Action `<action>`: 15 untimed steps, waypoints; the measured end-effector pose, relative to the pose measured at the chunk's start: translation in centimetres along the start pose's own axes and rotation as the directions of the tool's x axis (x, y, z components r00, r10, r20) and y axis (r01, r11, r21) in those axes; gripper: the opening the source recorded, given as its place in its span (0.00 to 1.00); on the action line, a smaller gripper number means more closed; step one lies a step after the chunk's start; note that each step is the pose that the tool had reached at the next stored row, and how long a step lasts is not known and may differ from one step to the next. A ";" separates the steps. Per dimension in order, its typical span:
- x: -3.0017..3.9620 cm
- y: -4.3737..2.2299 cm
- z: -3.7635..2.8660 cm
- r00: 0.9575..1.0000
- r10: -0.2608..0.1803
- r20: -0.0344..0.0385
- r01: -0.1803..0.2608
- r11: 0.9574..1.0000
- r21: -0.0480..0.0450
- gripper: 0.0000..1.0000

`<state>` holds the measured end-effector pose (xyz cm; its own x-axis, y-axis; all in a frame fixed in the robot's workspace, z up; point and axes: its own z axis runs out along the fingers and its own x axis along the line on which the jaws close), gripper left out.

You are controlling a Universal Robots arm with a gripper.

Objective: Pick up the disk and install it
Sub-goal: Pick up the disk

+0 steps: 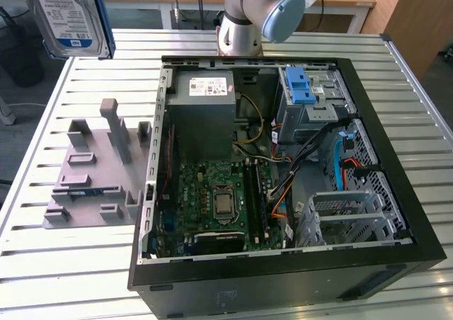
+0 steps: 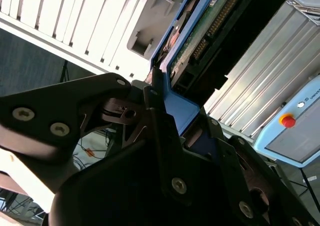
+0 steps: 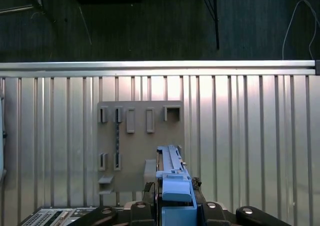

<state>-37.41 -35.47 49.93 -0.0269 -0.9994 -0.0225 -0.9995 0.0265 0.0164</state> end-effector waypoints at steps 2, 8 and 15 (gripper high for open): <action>0.01 -0.29 0.00 1.000 0.000 0.000 0.000 1.000 0.000 0.36; 0.28 -1.37 -0.03 1.000 0.000 0.000 0.000 1.000 0.000 0.36; 0.59 -2.69 -0.05 1.000 0.000 0.000 0.000 1.000 0.000 0.36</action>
<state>-34.74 -36.13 49.92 -0.0270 -0.9994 -0.0226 -0.9995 0.0266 0.0166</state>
